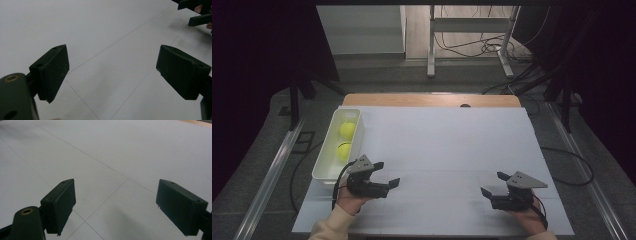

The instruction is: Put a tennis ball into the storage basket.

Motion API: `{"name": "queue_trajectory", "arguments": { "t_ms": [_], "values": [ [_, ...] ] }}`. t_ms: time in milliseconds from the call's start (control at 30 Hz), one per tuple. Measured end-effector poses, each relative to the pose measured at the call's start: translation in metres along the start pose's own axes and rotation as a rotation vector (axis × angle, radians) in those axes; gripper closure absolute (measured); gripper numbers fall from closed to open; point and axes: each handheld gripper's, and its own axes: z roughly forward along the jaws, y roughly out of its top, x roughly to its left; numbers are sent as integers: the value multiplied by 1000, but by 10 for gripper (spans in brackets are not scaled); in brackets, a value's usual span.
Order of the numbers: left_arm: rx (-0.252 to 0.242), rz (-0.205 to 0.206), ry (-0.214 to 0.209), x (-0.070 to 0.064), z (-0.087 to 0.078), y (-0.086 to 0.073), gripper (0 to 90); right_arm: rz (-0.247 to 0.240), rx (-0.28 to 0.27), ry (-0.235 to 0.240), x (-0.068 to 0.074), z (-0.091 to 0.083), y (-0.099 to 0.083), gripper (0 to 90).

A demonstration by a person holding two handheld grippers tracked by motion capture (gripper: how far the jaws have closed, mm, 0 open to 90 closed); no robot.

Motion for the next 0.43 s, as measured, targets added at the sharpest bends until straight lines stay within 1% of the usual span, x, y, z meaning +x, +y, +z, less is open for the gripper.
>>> {"name": "queue_trajectory", "arguments": {
  "t_ms": [267,433],
  "values": [
    [10,8,-2,-1,3,0,119,14,-6,-1,-2,-2,-1,168],
    [10,5,0,0,3,-1,119,19,-8,-4,-4,-3,-1,168]
  ]
}}
